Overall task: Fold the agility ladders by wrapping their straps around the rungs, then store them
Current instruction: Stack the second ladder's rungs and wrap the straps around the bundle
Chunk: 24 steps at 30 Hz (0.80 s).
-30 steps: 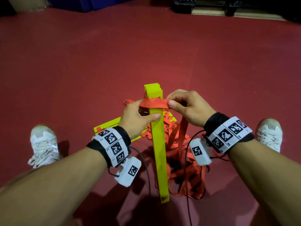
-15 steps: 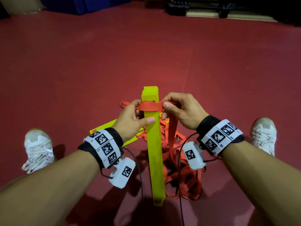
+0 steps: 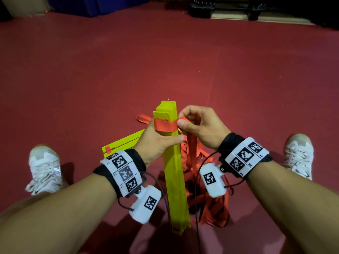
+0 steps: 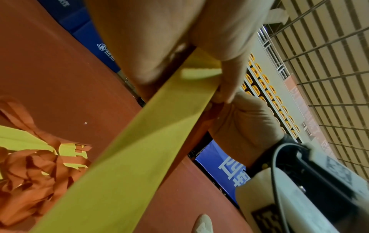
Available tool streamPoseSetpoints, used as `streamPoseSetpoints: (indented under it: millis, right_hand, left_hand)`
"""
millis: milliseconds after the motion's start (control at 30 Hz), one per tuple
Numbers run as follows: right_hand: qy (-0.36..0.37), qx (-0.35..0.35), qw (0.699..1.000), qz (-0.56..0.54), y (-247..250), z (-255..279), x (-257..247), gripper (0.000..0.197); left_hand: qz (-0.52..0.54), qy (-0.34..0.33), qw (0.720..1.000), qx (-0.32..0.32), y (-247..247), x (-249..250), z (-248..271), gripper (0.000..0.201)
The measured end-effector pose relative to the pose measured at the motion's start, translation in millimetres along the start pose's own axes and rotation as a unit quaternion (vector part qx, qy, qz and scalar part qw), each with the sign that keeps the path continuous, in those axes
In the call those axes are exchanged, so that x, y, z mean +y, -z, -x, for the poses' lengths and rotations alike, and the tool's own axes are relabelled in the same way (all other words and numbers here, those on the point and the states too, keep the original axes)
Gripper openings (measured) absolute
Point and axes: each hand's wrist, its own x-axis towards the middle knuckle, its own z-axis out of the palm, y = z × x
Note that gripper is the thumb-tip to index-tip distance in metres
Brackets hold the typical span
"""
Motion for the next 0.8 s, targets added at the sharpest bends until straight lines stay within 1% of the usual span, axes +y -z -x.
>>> streamPoseSetpoints:
  millis: [100,200,233,333,433,567,800]
  right_hand:
    - [-0.005,-0.003,1.0,-0.01,0,-1,0,0.012]
    - [-0.013,-0.006,1.0,-0.008,4,-3,-1,0.015]
    - [-0.016,-0.005,1.0,-0.007,5,-3,-1,0.015]
    - [-0.02,-0.002,1.0,-0.007,8,-4,0,0.013]
    - [-0.022,-0.009,1.0,-0.007,8,-4,1,0.01]
    - [-0.023,-0.022,0.999,0.012,8,-3,2,0.01]
    - [-0.025,-0.02,0.999,0.034,9,-1,-2,0.011]
  left_hand:
    - [-0.005,0.004,1.0,0.009,-1,4,1,0.07]
    - [-0.027,0.002,1.0,0.015,0,6,1,0.044]
    - [-0.042,-0.001,0.999,0.022,2,6,0,0.043]
    - [-0.079,-0.005,0.995,0.057,5,8,0,0.049]
    - [-0.075,-0.005,0.994,0.076,6,10,0,0.051]
    - [-0.096,-0.003,0.99,0.102,7,12,1,0.061]
    - [-0.125,-0.009,0.988,0.088,11,17,4,0.054]
